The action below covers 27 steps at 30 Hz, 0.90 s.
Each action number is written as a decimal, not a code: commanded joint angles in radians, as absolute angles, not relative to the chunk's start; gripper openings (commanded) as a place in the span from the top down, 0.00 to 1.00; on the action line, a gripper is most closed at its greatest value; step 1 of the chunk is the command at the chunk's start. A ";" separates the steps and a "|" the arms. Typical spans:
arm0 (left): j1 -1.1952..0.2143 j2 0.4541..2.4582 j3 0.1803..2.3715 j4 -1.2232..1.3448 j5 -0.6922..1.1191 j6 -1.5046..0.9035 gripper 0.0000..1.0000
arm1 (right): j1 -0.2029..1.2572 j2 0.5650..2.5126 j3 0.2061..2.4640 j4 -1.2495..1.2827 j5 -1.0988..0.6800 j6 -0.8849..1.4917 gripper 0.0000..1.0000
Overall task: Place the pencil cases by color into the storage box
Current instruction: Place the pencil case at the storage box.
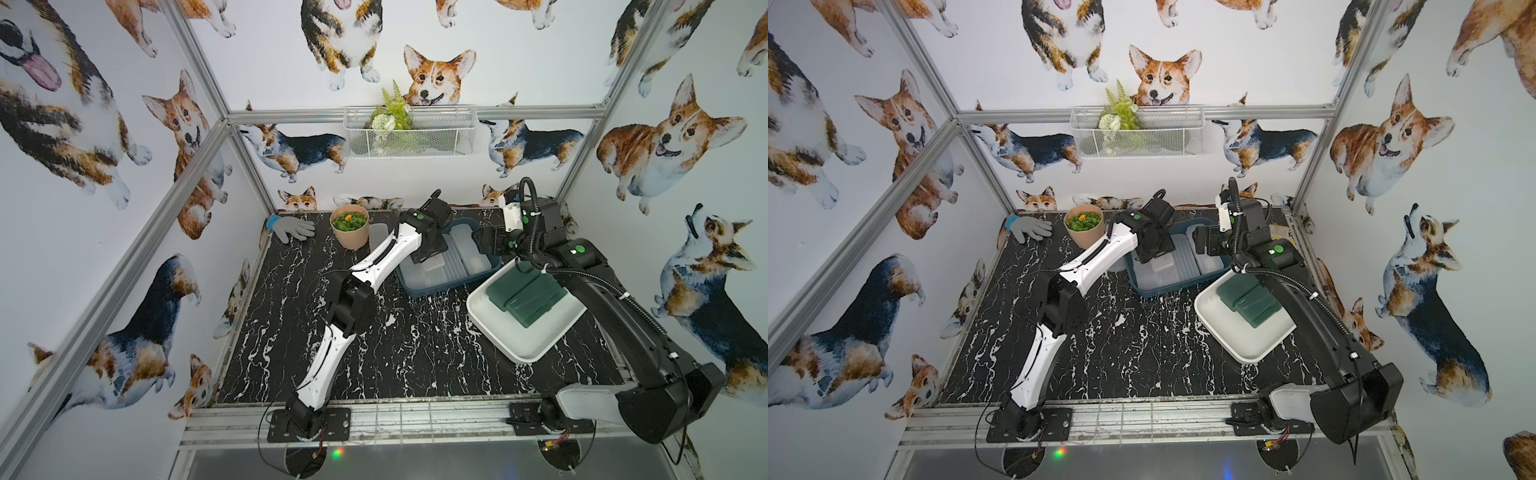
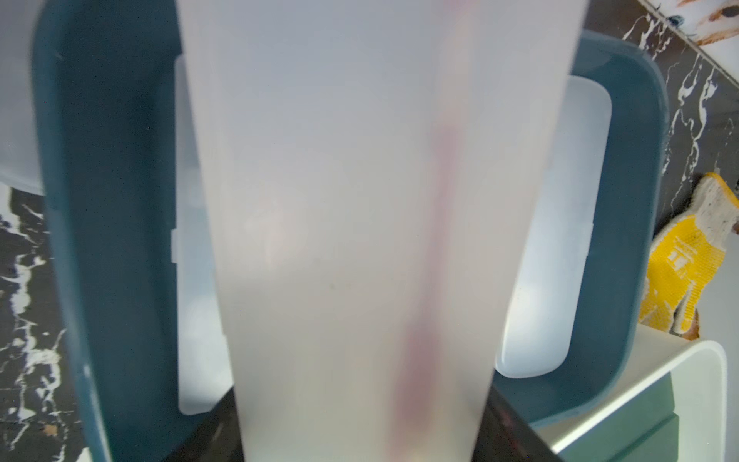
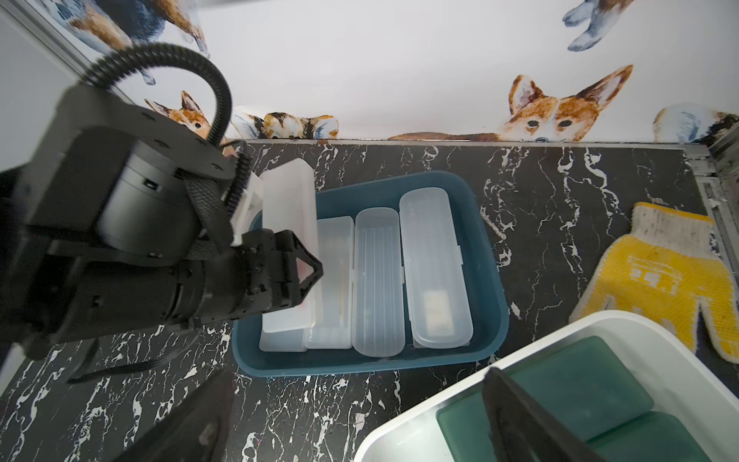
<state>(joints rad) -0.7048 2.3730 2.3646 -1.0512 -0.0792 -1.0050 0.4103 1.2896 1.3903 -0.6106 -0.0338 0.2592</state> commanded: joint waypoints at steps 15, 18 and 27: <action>-0.732 2.489 2.411 -0.866 0.013 -1.028 0.37 | 0.410 1.268 1.381 -0.633 -0.040 0.267 0.03; -0.733 2.521 2.437 -0.852 0.026 -1.014 0.37 | 0.410 1.271 1.379 -0.633 -0.042 0.264 0.03; -0.731 2.572 2.478 -0.844 0.045 -1.001 0.38 | 0.410 1.287 1.370 -0.622 -0.046 0.256 0.03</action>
<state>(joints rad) -0.7315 2.5599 2.4569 -0.8589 0.0437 -1.0084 0.4103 1.2819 1.3750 -0.6331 -0.0380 0.2592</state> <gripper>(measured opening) 0.696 0.972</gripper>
